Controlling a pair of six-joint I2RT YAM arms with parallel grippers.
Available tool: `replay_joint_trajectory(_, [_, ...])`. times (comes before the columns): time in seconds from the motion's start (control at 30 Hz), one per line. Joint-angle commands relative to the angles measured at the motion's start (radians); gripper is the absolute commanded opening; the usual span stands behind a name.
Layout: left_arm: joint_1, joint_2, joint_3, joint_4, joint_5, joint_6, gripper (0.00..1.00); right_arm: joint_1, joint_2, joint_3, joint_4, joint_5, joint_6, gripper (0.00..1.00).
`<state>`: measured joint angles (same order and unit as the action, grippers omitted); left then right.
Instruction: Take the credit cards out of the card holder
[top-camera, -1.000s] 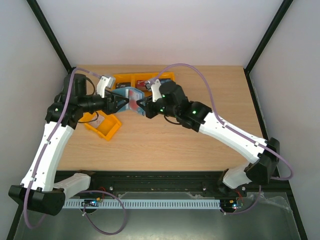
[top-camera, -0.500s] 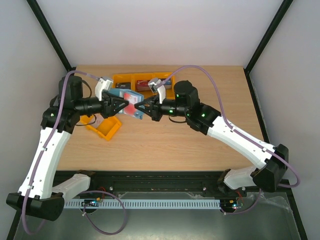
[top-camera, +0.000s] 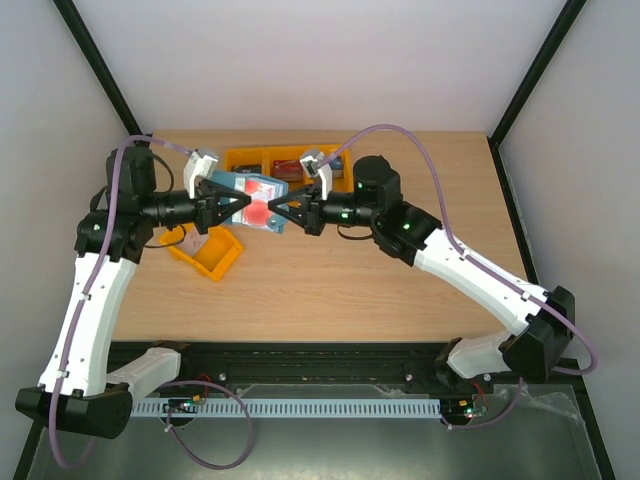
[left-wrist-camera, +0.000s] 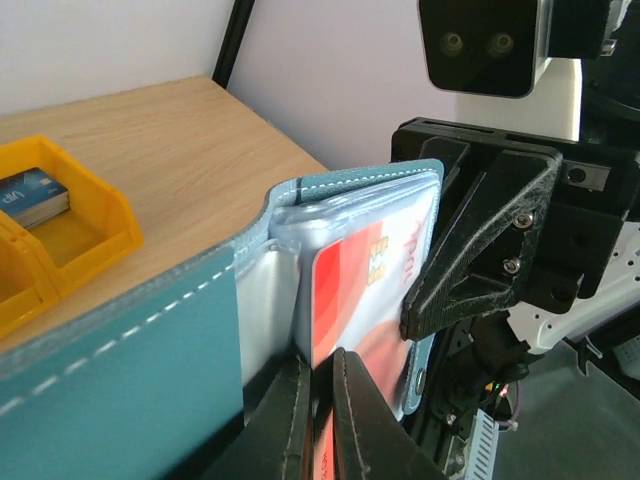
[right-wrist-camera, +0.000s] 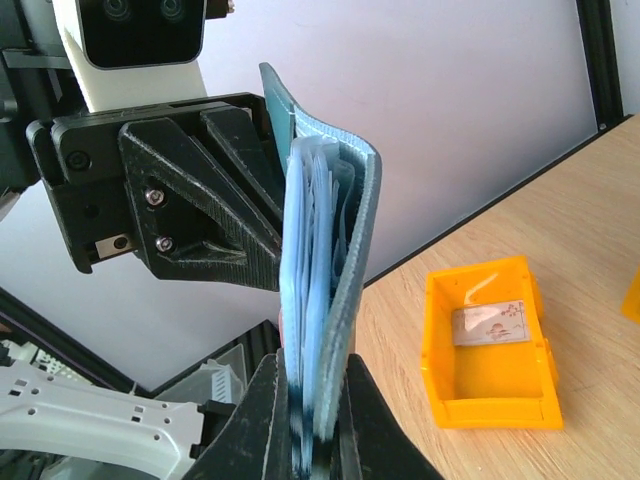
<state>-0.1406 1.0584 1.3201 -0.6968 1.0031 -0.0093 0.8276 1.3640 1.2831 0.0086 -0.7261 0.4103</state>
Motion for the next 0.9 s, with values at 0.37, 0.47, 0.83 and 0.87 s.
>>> replay_joint_trajectory(0.37, [-0.012,-0.001,0.087,-0.076,0.066,0.036,0.02,-0.002,-0.076,-0.106,0.224,-0.163,-0.069,0.2])
replay_joint_trajectory(0.47, [-0.009,-0.001,0.094,-0.088,0.065,0.053,0.02,-0.016,-0.1,-0.126,0.214,-0.167,-0.077,0.23])
replay_joint_trajectory(0.83, [-0.005,-0.003,0.104,-0.124,0.054,0.106,0.02,-0.041,-0.14,-0.136,0.132,-0.194,-0.145,0.17])
replay_joint_trajectory(0.87, [-0.005,-0.003,0.106,-0.13,0.051,0.112,0.02,-0.041,-0.142,-0.135,0.12,-0.188,-0.156,0.12])
